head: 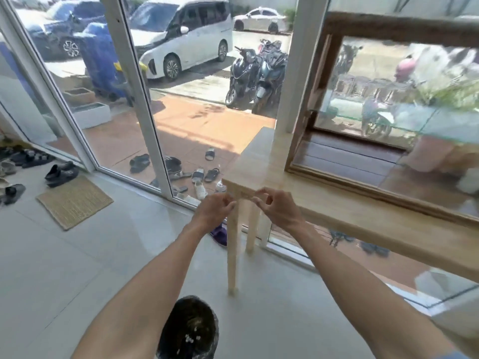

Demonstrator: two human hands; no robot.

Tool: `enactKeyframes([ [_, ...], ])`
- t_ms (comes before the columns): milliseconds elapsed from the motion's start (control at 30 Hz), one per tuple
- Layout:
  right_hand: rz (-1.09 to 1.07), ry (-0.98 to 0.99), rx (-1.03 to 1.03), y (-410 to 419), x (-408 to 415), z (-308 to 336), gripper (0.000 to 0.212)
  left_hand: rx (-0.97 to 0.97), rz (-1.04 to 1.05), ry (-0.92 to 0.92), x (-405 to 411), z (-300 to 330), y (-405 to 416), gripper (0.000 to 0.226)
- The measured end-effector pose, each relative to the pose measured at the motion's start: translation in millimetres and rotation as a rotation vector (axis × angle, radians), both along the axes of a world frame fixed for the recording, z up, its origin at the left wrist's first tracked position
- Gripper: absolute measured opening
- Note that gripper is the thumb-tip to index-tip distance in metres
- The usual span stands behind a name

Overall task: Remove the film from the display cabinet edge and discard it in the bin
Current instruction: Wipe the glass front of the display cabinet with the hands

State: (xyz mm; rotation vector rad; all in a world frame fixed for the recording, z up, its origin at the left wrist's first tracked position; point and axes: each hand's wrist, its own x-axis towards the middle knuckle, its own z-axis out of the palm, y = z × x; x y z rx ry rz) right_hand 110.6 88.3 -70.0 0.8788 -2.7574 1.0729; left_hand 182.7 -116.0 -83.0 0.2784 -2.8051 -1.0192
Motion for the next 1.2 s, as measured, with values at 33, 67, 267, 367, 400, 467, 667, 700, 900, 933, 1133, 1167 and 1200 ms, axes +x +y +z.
enactKeyframes([
  [33, -0.040, 0.016, -0.005, 14.8, -5.9, 7.5, 0.021, -0.020, -0.034, 0.017, -13.5, 8.0, 14.0, 0.020],
  [67, -0.075, 0.027, -0.005, 30.4, -11.2, 14.6, 0.020, -0.043, -0.066, 0.034, -26.3, 15.9, 28.5, 0.021],
  [267, -0.277, 0.046, 0.002, 127.3, -35.0, 42.5, 0.019, -0.084, -0.261, 0.141, -86.7, 49.3, 115.4, 0.024],
  [367, -0.364, 0.041, -0.005, 175.8, -38.2, 43.8, 0.021, -0.074, -0.338, 0.170, -106.5, 53.2, 157.2, 0.023],
  [400, -0.390, 0.035, 0.002, 191.2, -37.7, 42.9, 0.022, -0.078, -0.369, 0.170, -111.7, 52.0, 170.3, 0.023],
  [467, -0.438, 0.024, 0.014, 220.0, -36.3, 39.0, 0.023, -0.085, -0.424, 0.160, -120.6, 47.7, 194.9, 0.024],
  [667, -0.587, 0.027, 0.056, 288.0, -25.3, 14.8, 0.021, -0.165, -0.458, 0.124, -125.5, 25.7, 246.5, 0.037],
  [700, -0.611, 0.025, 0.061, 296.3, -23.8, 9.9, 0.023, -0.229, -0.457, 0.115, -124.1, 19.8, 250.8, 0.042],
  [900, -0.672, 0.165, 0.139, 330.8, -17.6, -23.3, 0.022, -0.463, -0.427, 0.139, -117.8, -16.3, 257.0, 0.083],
  [933, -0.672, 0.231, 0.169, 331.5, -16.3, -28.9, 0.021, -0.485, -0.430, 0.137, -118.0, -20.9, 256.4, 0.093],
  [1133, -0.709, 0.362, 0.240, 331.1, -15.4, -42.1, 0.030, -0.609, -0.490, 0.148, -119.5, -27.3, 256.2, 0.123],
  [1167, -0.705, 0.372, 0.247, 330.9, -15.4, -42.9, 0.031, -0.625, -0.496, 0.147, -119.5, -27.2, 255.9, 0.126],
  [1200, -0.698, 0.382, 0.252, 331.2, -15.6, -43.4, 0.032, -0.637, -0.497, 0.145, -119.2, -27.3, 256.3, 0.127],
])
